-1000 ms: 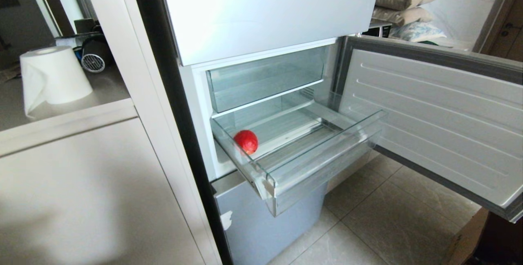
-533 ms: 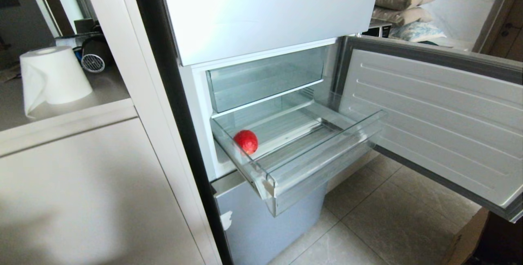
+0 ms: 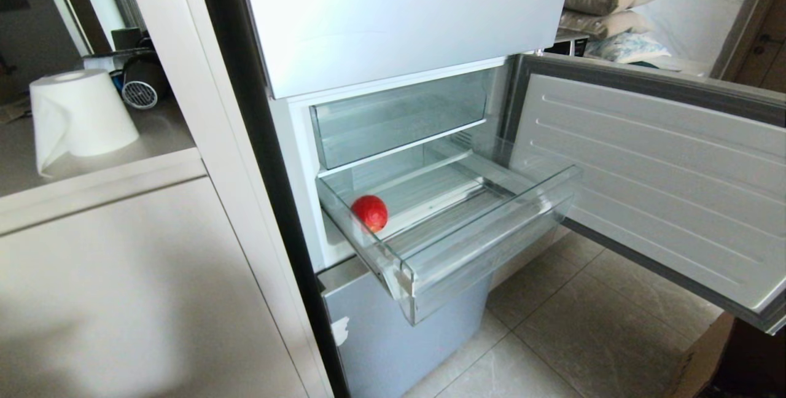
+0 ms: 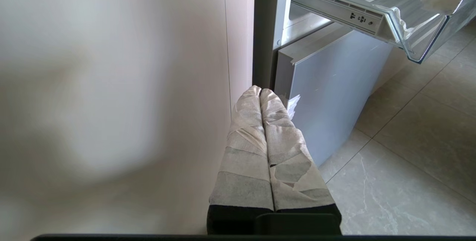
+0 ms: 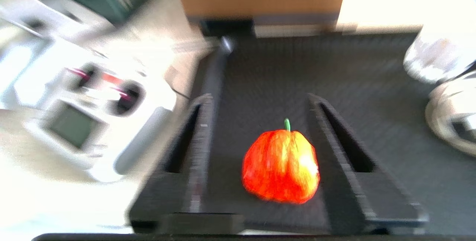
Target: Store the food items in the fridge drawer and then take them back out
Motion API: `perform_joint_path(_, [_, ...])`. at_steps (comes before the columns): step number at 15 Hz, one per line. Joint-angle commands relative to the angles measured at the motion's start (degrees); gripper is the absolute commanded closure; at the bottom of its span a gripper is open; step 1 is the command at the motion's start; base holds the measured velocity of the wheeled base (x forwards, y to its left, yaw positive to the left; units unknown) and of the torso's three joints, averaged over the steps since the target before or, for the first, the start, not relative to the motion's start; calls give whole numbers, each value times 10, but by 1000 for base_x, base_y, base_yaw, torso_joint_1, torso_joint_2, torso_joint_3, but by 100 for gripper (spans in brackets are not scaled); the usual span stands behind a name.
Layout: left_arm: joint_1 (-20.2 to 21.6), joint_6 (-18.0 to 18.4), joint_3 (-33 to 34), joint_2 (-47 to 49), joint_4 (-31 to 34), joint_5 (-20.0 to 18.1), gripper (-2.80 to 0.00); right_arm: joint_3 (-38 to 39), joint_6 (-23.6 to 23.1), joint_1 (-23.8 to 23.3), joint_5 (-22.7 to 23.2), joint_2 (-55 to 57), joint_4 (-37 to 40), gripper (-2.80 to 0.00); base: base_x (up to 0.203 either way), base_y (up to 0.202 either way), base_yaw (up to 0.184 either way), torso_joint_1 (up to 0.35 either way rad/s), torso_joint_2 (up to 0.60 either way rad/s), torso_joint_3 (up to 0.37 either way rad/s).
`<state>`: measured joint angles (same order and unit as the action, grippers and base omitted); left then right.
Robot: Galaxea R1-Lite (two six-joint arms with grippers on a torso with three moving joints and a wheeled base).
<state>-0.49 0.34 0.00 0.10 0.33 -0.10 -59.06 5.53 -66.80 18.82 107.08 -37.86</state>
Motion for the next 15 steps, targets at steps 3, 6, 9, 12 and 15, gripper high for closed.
perform_joint_path(3, [0,0,0,1,0,0,0,108,-41,1,21,-193,-3,0,0,0,0,0,0,0])
perform_joint_path(6, [0,0,0,1,0,0,0,180,-92,3,65,-272,-3,0,0,0,0,0,0,0])
perform_joint_path(9, [0,0,0,1,0,0,0,199,-97,8,70,-282,-4,0,0,0,0,0,0,0])
perform_joint_path(12, [0,0,0,1,0,0,0,200,-97,8,69,-282,-4,0,0,0,0,12,-19,-12])
perform_joint_path(15, [0,0,0,1,0,0,0,200,-96,7,69,-282,-4,0,0,-3,25,175,-352,-176])
